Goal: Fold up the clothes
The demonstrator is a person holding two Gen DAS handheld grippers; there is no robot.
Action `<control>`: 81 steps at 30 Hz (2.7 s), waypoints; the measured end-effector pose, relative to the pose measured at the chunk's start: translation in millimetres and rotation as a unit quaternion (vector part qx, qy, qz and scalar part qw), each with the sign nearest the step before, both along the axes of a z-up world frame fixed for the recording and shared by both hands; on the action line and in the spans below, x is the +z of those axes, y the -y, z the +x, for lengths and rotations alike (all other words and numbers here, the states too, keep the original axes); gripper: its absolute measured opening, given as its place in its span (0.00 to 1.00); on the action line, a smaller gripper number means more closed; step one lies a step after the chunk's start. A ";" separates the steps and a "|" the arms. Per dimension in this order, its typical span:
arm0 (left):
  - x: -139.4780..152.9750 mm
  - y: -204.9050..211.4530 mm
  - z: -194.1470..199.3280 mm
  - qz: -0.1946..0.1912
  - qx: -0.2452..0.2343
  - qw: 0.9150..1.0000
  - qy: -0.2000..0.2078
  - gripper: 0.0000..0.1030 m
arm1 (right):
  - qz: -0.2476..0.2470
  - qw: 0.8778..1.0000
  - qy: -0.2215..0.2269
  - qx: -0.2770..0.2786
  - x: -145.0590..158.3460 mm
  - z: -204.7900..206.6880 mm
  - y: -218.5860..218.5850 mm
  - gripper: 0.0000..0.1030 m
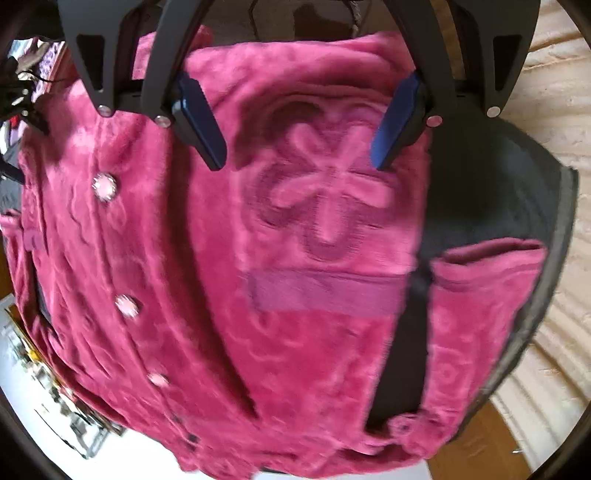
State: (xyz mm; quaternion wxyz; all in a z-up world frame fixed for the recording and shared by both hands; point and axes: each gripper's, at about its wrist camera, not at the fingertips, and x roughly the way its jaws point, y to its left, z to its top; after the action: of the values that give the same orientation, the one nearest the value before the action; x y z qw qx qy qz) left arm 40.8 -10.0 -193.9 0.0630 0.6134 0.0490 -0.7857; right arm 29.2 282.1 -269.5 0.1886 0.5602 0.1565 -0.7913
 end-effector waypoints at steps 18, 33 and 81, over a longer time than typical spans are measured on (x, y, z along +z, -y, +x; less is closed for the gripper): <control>-12.9 39.6 32.5 -0.056 0.029 0.998 -0.014 0.86 | 0.013 0.999 -0.014 0.035 -16.5 -25.2 21.1 0.99; -18.8 17.1 120.7 0.002 0.034 0.999 -0.031 0.86 | 0.004 0.999 -0.028 0.028 -11.9 -13.7 28.1 0.99; -7.6 35.2 24.5 -0.002 0.005 0.998 -0.063 0.80 | -0.316 0.932 0.168 0.054 -2.1 26.9 112.1 0.49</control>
State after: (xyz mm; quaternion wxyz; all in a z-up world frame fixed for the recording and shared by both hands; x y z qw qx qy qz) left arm 65.4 -45.2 -201.5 0.0647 0.5626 0.0540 -0.8224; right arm 56.2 169.9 -271.7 0.4221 0.5872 -0.1060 -0.6825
